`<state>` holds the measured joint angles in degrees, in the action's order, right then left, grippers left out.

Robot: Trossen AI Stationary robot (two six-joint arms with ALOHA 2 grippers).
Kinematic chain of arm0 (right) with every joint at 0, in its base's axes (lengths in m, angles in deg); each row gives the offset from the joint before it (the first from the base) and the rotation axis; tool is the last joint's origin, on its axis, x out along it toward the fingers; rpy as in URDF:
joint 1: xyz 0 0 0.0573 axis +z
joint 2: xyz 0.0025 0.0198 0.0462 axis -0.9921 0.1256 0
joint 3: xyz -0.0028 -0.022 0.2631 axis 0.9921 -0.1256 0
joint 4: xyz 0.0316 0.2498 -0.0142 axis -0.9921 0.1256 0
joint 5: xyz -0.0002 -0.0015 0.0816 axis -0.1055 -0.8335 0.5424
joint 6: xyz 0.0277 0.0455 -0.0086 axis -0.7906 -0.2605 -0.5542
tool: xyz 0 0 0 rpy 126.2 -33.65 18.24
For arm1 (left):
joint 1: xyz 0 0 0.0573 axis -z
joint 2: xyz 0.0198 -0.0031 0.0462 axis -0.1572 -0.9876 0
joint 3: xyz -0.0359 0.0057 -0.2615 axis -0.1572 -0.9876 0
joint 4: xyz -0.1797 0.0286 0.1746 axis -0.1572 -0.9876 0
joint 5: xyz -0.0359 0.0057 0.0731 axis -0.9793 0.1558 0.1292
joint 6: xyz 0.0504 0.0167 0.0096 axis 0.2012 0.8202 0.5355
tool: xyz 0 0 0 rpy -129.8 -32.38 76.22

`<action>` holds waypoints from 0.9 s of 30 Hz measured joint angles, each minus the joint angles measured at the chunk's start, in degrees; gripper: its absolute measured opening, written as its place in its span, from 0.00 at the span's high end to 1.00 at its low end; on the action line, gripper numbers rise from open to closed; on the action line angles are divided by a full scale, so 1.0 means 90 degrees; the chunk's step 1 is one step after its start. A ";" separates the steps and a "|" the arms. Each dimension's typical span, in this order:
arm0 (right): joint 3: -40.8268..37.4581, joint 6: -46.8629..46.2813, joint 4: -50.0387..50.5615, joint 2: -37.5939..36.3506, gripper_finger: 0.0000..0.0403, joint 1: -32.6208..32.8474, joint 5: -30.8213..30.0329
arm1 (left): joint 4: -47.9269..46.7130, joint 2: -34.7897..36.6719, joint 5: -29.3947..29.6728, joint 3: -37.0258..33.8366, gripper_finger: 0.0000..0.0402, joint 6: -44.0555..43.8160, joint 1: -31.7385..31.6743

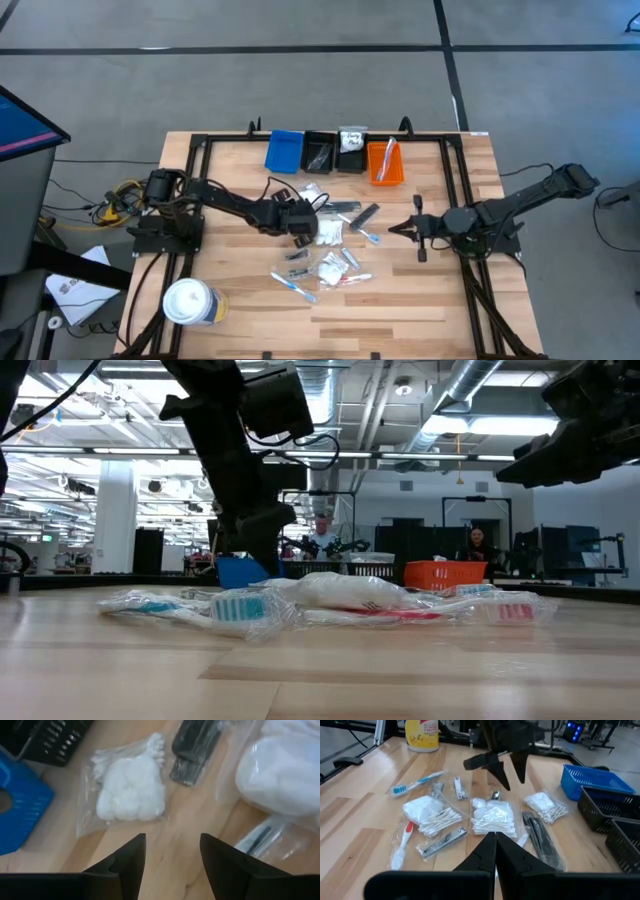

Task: Pick & Place Travel size toiletries
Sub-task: Put the silver nail cutter into the blue bin

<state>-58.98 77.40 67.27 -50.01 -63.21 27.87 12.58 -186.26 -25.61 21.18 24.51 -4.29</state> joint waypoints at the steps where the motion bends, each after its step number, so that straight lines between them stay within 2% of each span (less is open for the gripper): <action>1: 0.0000 -0.0001 -0.0002 0.0028 1.00 0.0000 0.0001 | 0.0062 0.0003 0.0001 0.0000 0.56 0.0070 -0.0002; 11: -0.0004 -0.0061 -0.0222 0.0297 1.00 0.0020 -0.0002 | 0.0572 0.0764 -0.0028 0.0002 0.57 0.0628 -0.0039; 14: -0.0007 -0.0064 -0.0274 0.0351 1.00 0.0032 0.0000 | 0.0614 0.1019 -0.0292 -0.0015 0.57 0.0582 -0.0030; 19: -0.0005 -0.0066 -0.0294 0.0395 1.00 0.0032 -0.0002 | 0.0593 0.1331 -0.1209 -0.0115 0.58 -0.0122 0.0214; 27: -0.0005 -0.0230 -0.0272 0.0395 1.00 0.0032 -0.0002 | 0.0607 0.1367 -0.1831 -0.0134 0.65 -0.1222 0.1417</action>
<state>-59.02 75.33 64.82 -46.46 -62.93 27.84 18.04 -173.96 -42.09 19.97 13.52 8.46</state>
